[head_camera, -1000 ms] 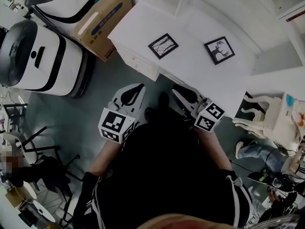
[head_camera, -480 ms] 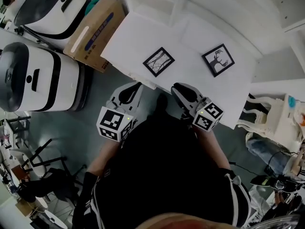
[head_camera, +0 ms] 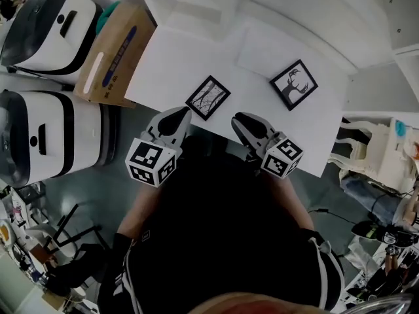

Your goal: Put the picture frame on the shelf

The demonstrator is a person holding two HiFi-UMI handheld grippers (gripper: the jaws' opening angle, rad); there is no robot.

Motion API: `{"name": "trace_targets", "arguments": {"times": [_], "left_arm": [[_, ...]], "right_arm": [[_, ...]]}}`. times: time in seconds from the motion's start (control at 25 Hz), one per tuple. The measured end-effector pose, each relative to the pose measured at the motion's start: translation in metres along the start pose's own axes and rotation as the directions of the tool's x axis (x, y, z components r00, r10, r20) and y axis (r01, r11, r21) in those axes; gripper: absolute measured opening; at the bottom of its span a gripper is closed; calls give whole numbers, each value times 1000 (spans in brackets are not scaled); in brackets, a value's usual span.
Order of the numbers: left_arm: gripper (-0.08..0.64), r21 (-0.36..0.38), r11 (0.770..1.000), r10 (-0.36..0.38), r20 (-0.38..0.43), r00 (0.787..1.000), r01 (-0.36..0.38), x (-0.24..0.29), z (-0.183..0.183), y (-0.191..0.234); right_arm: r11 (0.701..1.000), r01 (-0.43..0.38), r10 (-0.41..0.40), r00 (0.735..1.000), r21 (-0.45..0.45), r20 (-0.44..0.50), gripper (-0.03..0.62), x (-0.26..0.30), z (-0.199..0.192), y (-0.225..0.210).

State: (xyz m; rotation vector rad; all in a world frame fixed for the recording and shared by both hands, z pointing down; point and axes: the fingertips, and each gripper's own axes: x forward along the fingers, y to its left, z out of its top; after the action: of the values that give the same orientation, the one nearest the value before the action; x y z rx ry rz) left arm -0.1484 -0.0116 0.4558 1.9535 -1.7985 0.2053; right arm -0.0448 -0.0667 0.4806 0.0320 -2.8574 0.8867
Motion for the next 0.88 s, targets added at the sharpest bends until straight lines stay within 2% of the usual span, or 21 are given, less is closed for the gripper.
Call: {"name": "trace_targets", "arguments": {"times": [0.08, 0.2, 0.44, 0.68, 0.88], "left_arm": [[8, 23, 999, -36, -33, 999, 36, 10, 1, 10], [8, 11, 995, -100, -64, 993, 101, 25, 3, 30], [8, 26, 955, -287, -154, 946, 294, 27, -6, 62], [8, 50, 926, -356, -214, 910, 374, 35, -9, 93], [8, 34, 910, -387, -287, 876, 413, 54, -27, 97]], "right_arm": [[999, 34, -34, 999, 21, -4, 64, 8, -3, -7], [993, 102, -103, 995, 58, 10, 64, 29, 1, -19], [944, 295, -307, 949, 151, 67, 64, 62, -6, -15], [899, 382, -413, 903, 214, 123, 64, 77, -11, -11], [845, 470, -500, 864, 256, 62, 64, 72, -42, -31]]}}
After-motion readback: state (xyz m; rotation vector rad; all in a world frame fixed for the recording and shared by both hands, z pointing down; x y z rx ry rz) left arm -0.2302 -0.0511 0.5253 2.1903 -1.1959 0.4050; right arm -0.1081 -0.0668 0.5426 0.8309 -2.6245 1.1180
